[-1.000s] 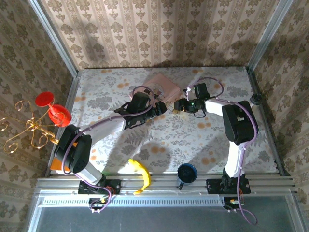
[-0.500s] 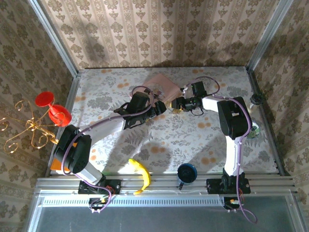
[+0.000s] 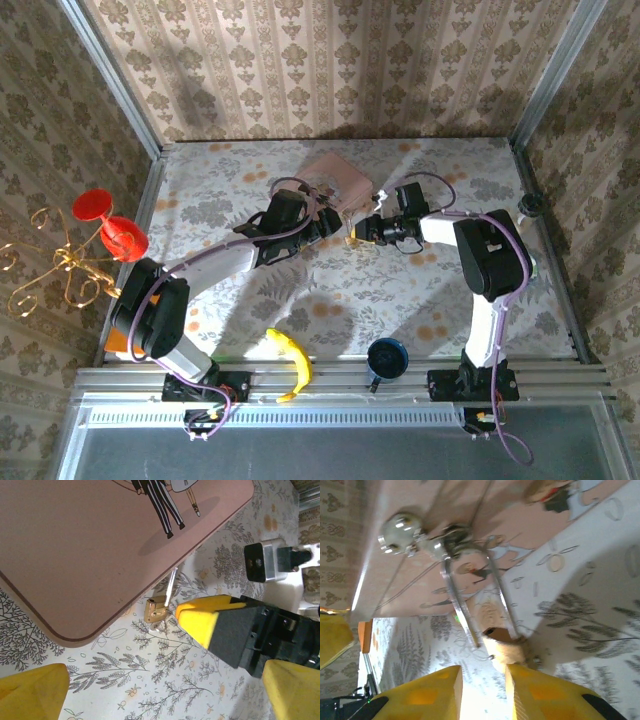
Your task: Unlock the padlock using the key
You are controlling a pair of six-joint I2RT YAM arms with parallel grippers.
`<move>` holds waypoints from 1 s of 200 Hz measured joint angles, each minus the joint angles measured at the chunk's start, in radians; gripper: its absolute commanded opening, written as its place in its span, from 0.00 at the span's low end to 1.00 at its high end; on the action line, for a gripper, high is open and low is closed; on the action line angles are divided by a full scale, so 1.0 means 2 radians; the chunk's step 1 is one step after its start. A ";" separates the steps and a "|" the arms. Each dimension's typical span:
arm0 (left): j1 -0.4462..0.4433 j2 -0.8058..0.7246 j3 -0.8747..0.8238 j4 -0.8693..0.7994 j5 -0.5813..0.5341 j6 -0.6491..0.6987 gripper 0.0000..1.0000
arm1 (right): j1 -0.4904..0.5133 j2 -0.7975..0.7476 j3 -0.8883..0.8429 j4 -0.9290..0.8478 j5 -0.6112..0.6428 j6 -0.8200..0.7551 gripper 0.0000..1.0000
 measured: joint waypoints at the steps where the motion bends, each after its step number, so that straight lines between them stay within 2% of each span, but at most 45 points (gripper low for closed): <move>1: 0.000 0.000 0.000 0.000 0.000 0.000 1.00 | 0.000 0.000 0.000 0.000 0.000 0.000 0.29; 36: 0.003 0.000 -0.003 0.002 0.000 -0.001 1.00 | 0.009 -0.008 0.000 0.003 0.017 0.002 0.32; 84: 0.005 -0.013 -0.011 0.001 0.000 -0.001 1.00 | 0.000 -0.008 0.011 0.000 0.064 0.010 0.30; 147: 0.016 -0.024 -0.010 -0.012 -0.009 0.011 1.00 | -0.010 0.020 0.043 0.021 0.067 0.035 0.29; 200: 0.033 -0.004 0.080 -0.115 -0.090 0.084 1.00 | -0.009 0.036 0.046 0.026 0.056 0.041 0.32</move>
